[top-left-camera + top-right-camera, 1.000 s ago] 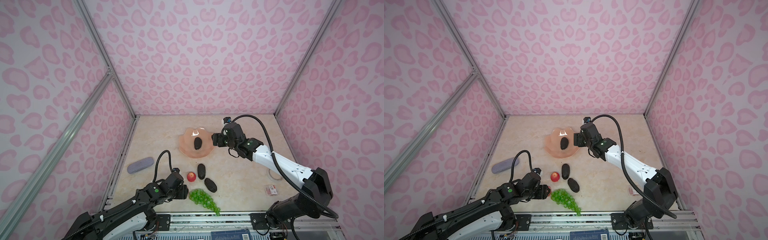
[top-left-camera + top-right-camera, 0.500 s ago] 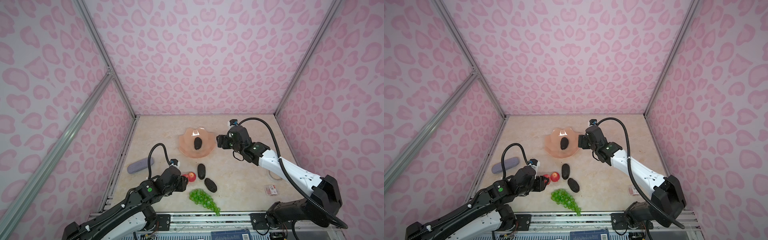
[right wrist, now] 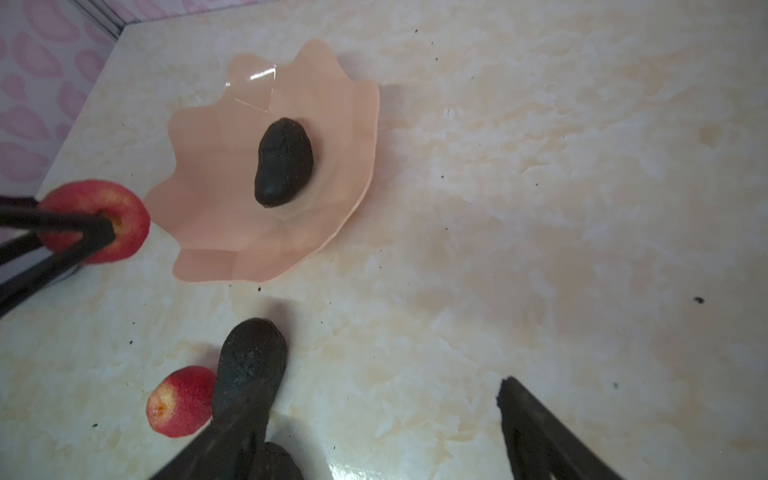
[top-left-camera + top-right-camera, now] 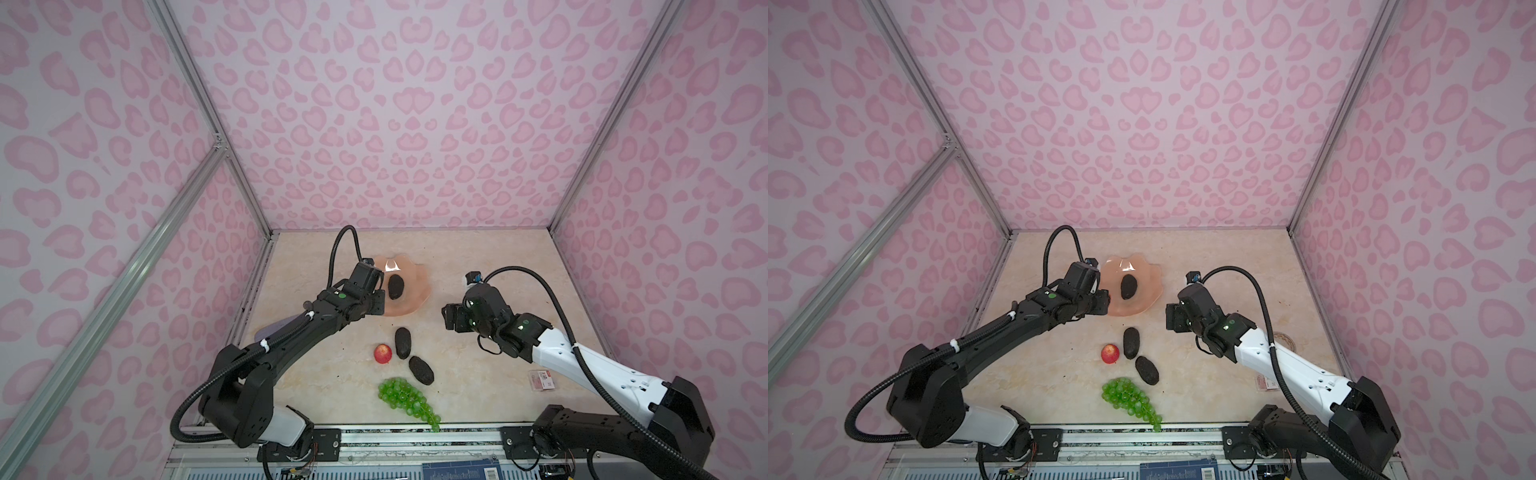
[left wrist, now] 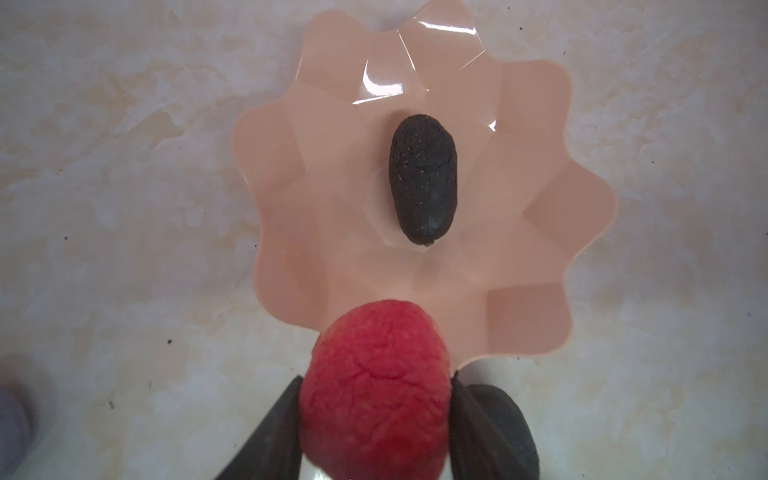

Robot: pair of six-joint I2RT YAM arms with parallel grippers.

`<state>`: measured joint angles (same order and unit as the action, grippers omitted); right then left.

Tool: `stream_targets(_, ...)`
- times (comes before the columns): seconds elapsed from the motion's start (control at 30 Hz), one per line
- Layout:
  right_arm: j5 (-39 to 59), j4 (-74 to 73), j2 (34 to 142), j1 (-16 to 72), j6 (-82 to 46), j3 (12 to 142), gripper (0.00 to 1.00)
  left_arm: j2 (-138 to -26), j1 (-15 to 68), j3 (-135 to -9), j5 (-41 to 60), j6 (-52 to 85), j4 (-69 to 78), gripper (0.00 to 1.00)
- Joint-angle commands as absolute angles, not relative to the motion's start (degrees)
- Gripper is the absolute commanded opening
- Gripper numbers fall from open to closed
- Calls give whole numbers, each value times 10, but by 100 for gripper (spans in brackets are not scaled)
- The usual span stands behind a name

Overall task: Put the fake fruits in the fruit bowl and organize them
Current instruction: 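Grasp the red fruit with the left gripper and carry it to the bowl, then release the red fruit in the bowl while the right gripper grasps another avocado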

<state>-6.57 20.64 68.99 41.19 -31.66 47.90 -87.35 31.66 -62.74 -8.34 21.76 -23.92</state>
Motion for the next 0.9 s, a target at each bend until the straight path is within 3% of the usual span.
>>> stream_targets(0.0,-72,218,687,433,-338,461,86,-937,310,-667,-80,194,-225,54)
stream_targets(0.2,-75,203,696,492,-361,439,86,-1039,297,-709,-68,203,-220,54)
stream_targets(0.4,-66,184,729,535,-371,434,85,-1079,296,-746,-55,206,-236,60)
stream_targets(0.53,-56,168,756,558,-371,435,85,-1054,296,-744,-56,204,-238,71)
stream_targets(0.7,-45,149,794,578,-372,444,83,-983,296,-734,-62,201,-239,73)
stream_targets(0.87,-35,133,841,598,-375,453,80,-843,296,-697,-62,197,-217,75)
